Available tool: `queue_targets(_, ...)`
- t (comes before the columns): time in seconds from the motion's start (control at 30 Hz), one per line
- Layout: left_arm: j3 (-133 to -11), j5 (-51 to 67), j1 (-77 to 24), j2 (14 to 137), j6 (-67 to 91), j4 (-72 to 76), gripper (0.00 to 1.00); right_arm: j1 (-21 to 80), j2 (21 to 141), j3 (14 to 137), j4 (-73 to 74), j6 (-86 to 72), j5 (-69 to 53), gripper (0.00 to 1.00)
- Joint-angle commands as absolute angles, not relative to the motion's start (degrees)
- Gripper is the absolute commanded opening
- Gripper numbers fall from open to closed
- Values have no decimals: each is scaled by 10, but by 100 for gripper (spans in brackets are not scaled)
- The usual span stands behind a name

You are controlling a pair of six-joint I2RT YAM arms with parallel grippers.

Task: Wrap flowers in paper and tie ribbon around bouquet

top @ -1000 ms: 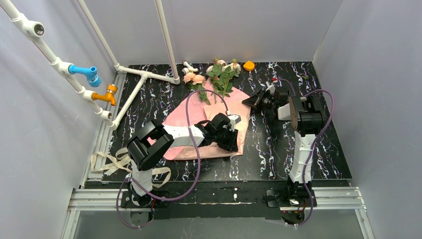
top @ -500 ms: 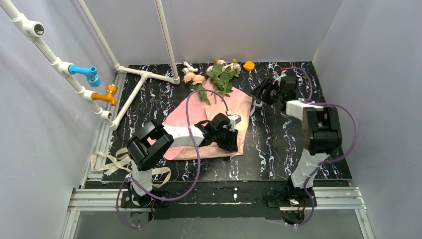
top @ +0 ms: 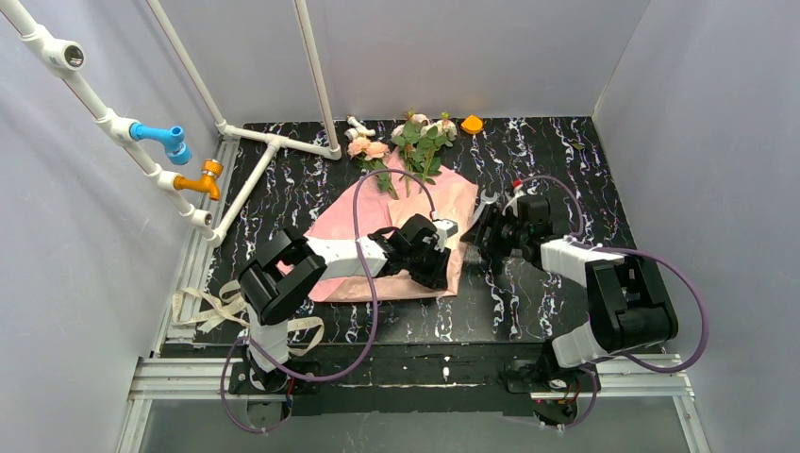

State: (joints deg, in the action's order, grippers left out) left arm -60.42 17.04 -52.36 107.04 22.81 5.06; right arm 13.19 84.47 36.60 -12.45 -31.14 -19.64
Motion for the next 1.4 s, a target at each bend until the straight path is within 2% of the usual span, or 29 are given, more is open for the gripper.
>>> queue_targets(0.0,-595,164,-527,1061,209,-31,21,144,810,329,-132,-314,-238,74)
queue_targets(0.1,-603,166,-526,1053,218,-43,24,179,787,321,-110,-304,-222,73)
queue_targets(0.3,-620,154,-527,1010,260,-96,47,210,719,363,18,-265,-115,75)
queue_targets(0.4,-624,138,-527,989,282,-125,51,219,711,396,51,-253,-96,75)
queue_targets(0.6,-616,129,-527,935,321,-165,52,264,752,435,-3,-283,-123,65)
queue_targets(0.83,-551,10,-511,809,421,-282,52,347,854,461,-109,-317,-158,54)
queue_targets(0.97,-454,-23,-472,717,521,-308,51,379,924,484,-132,-321,-168,52)
queue_targets(1.17,-292,-83,-410,565,668,-262,51,393,969,482,-153,-320,-173,51)
queue_targets(1.37,-238,-174,-391,485,783,-305,50,392,977,476,-149,-314,-173,51)
